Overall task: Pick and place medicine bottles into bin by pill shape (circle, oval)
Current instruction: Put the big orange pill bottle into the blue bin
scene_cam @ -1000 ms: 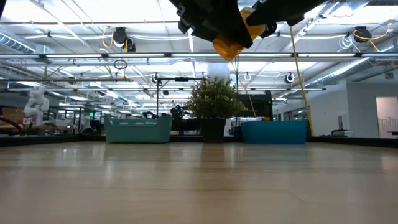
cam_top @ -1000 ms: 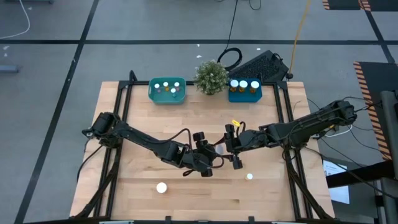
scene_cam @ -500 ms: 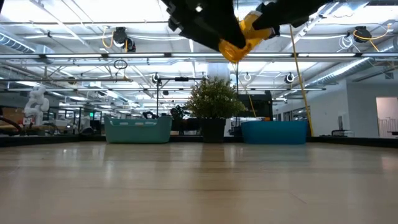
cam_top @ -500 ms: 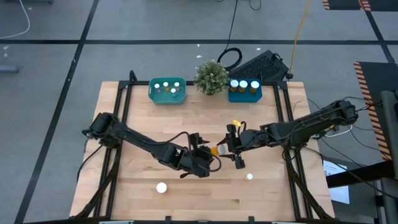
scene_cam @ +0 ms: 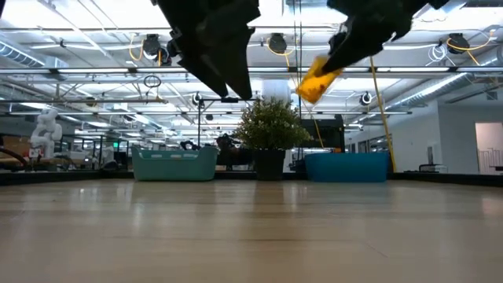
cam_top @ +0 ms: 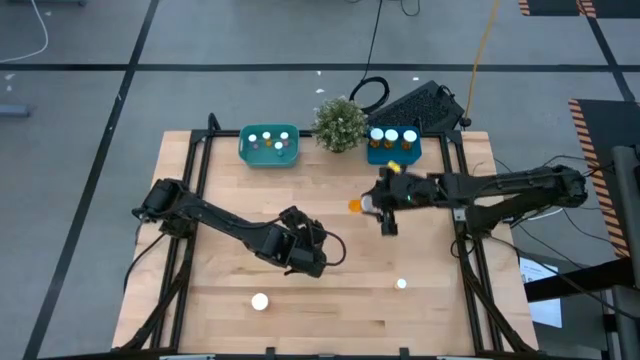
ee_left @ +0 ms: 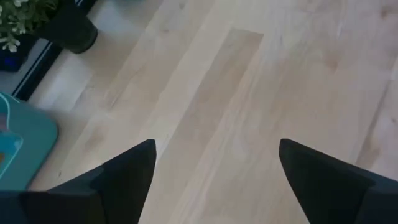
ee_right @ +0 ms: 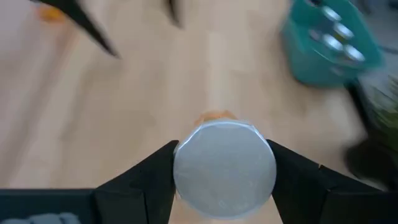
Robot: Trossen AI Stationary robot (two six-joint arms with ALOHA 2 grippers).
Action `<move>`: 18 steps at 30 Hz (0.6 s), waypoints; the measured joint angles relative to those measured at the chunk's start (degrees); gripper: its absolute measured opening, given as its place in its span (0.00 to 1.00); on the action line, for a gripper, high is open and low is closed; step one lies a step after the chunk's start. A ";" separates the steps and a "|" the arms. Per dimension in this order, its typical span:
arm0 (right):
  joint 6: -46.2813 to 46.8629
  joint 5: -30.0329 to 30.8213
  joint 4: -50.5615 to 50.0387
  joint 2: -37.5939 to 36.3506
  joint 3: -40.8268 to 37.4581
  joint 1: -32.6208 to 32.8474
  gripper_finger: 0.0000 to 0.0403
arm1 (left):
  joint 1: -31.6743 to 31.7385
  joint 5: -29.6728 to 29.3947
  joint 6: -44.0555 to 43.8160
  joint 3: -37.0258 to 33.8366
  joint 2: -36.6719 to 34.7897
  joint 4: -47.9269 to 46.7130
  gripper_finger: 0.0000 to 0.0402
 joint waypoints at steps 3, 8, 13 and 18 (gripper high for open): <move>-1.54 0.04 -4.58 0.06 2.00 -6.10 0.53 | 0.14 -0.01 1.14 0.00 0.00 0.79 0.82; -6.93 0.01 -9.64 0.04 6.40 -15.56 0.53 | 0.14 0.18 3.70 0.00 0.00 0.50 0.77; -12.75 0.07 -12.12 0.55 11.11 -24.39 0.53 | 0.74 0.18 6.49 0.00 0.00 0.57 0.72; -17.92 -0.02 -15.47 4.27 15.33 -32.20 0.53 | 2.65 0.54 9.31 -0.02 0.00 1.39 0.69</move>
